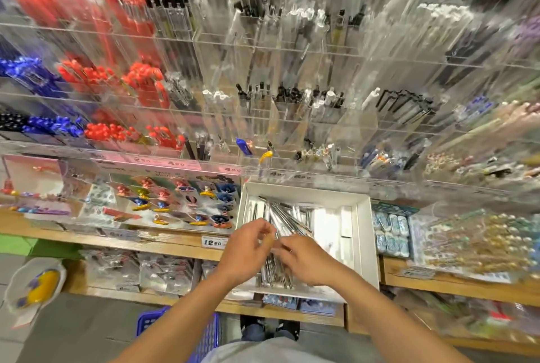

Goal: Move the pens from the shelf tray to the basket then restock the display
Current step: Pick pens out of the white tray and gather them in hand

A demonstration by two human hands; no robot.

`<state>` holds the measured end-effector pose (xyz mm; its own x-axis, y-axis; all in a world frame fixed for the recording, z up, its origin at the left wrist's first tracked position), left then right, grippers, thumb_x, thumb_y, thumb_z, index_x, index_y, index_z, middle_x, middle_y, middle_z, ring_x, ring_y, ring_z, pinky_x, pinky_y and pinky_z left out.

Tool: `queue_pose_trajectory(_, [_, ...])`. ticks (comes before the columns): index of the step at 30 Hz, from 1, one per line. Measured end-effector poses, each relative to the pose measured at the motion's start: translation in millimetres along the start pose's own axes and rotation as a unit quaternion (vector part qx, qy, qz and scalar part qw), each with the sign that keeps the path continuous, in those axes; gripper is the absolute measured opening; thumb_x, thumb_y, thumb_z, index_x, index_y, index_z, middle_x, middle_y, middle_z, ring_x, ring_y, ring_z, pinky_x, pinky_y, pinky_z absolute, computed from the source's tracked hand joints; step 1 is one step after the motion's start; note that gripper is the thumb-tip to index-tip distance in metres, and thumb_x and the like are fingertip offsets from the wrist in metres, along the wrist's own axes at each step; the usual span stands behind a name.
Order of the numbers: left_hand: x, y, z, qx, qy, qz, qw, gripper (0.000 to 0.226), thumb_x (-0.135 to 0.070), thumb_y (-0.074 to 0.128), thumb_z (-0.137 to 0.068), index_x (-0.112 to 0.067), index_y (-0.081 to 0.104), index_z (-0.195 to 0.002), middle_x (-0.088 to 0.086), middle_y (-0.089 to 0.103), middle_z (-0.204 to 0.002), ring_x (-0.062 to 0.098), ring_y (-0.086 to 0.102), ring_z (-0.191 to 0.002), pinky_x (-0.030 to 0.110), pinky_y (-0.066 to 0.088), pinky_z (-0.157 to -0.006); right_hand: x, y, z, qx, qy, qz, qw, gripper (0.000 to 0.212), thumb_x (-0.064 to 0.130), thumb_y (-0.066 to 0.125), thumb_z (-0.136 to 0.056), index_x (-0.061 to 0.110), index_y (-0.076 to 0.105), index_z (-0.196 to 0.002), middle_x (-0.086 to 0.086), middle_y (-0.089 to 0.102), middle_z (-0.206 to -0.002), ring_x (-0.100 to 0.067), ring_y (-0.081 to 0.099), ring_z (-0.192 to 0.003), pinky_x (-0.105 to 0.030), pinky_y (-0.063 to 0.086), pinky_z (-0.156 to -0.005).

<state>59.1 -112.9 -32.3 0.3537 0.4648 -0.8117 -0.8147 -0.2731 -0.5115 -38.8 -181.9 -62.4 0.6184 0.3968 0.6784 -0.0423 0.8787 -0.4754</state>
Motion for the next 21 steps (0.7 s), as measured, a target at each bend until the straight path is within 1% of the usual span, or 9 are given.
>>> queue_pose_trajectory(2, [-1, 11, -5, 0.074, -0.001, -0.048, 0.996, 0.015, -0.029, 0.051, -0.101, -0.018, 0.062, -0.098, -0.001, 0.070, -0.089, 0.014, 0.064, -0.081, 0.033, 0.051, -0.074, -3, -11, 8, -0.016, -0.002, -0.095, 0.995, 0.012, 0.031, 0.061, -0.095, 0.021, 0.063, -0.102, 0.007, 0.065, -0.077, 0.001, 0.063, -0.059, -0.015, 0.047, -0.054])
queue_pose_trajectory(5, [6, 27, -5, 0.150, -0.055, 0.012, 0.987, 0.029, -0.033, 0.042, -0.105, -0.014, 0.061, -0.093, 0.003, 0.066, -0.075, 0.012, 0.054, -0.061, 0.029, 0.043, -0.061, -18, -26, 10, -0.058, 0.023, -0.256, 0.965, 0.030, 0.024, 0.076, -0.083, 0.021, 0.060, -0.108, -0.002, 0.070, -0.092, -0.013, 0.070, -0.067, -0.021, 0.052, -0.059])
queue_pose_trajectory(7, [10, 34, -3, 0.155, -0.074, 0.051, 0.984, 0.035, -0.034, 0.041, -0.106, -0.013, 0.064, -0.090, -0.003, 0.055, -0.065, 0.012, 0.046, -0.058, 0.025, 0.036, -0.057, -31, -34, 9, -0.056, 0.028, -0.346, 0.936, 0.042, 0.025, 0.079, -0.077, 0.017, 0.059, -0.113, -0.006, 0.071, -0.096, -0.020, 0.071, -0.074, -0.026, 0.055, -0.067])
queue_pose_trajectory(10, [20, 38, 0, 0.129, -0.127, 0.113, 0.977, 0.037, -0.037, 0.042, -0.105, -0.014, 0.068, -0.090, -0.009, 0.045, -0.058, 0.009, 0.039, -0.053, 0.022, 0.031, -0.050, -60, -48, 5, -0.107, 0.063, -0.382, 0.916, 0.038, 0.029, 0.077, -0.080, 0.012, 0.062, -0.111, -0.013, 0.070, -0.099, -0.018, 0.069, -0.071, -0.030, 0.054, -0.070])
queue_pose_trajectory(12, [31, 42, 4, 0.133, -0.168, 0.125, 0.969, 0.035, -0.035, 0.042, -0.105, -0.012, 0.066, -0.094, -0.008, 0.043, -0.060, 0.009, 0.038, -0.054, 0.023, 0.031, -0.050, -73, -45, 1, -0.126, 0.098, -0.294, 0.942, 0.030, 0.036, 0.072, -0.086, 0.015, 0.064, -0.105, -0.008, 0.071, -0.095, -0.012, 0.067, -0.068, -0.030, 0.054, -0.070])
queue_pose_trajectory(15, [48, 47, 16, 0.143, -0.238, 0.155, 0.948, 0.029, -0.031, 0.040, -0.106, -0.013, 0.060, -0.093, -0.003, 0.050, -0.065, 0.008, 0.041, -0.052, 0.022, 0.034, -0.049, -77, -24, -10, -0.082, 0.133, -0.036, 0.987, 0.029, 0.041, 0.065, -0.090, 0.013, 0.064, -0.099, 0.005, 0.066, -0.084, -0.008, 0.060, -0.063, -0.022, 0.047, -0.066])
queue_pose_trajectory(18, [55, 41, 20, 0.098, -0.269, 0.177, 0.942, 0.025, -0.026, 0.038, -0.107, -0.012, 0.056, -0.097, -0.001, 0.062, -0.069, 0.008, 0.048, -0.050, 0.020, 0.038, -0.049, -74, -8, -16, -0.046, 0.148, 0.180, 0.971, 0.025, 0.033, 0.064, -0.091, 0.011, 0.059, -0.101, -0.003, 0.065, -0.090, -0.018, 0.059, -0.074, -0.028, 0.047, -0.066])
queue_pose_trajectory(19, [55, 38, 20, 0.079, -0.269, 0.185, 0.942, 0.025, -0.025, 0.037, -0.107, -0.011, 0.056, -0.099, -0.002, 0.064, -0.069, 0.007, 0.049, -0.050, 0.019, 0.038, -0.049, -73, -3, -15, -0.038, 0.152, 0.221, 0.963, 0.024, 0.031, 0.065, -0.091, 0.011, 0.058, -0.102, -0.002, 0.063, -0.089, -0.020, 0.058, -0.075, -0.030, 0.047, -0.066])
queue_pose_trajectory(21, [53, 33, 18, 0.045, -0.267, 0.201, 0.941, 0.024, -0.023, 0.038, -0.107, -0.010, 0.058, -0.101, -0.001, 0.066, -0.070, 0.007, 0.048, -0.048, 0.017, 0.039, -0.047, -71, 4, -13, -0.035, 0.163, 0.228, 0.959, 0.018, 0.023, 0.066, -0.090, 0.011, 0.058, -0.101, 0.001, 0.055, -0.080, -0.020, 0.059, -0.074, -0.031, 0.048, -0.065])
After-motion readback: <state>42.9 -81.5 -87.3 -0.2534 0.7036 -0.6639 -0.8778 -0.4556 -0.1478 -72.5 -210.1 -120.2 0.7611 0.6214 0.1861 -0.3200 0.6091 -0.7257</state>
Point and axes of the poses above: each hand's wrist, its own z-axis away from the middle knuckle, its own y-axis out of the palm, x = y × z, the point moved 8 cm from there along -z, towards the middle knuckle
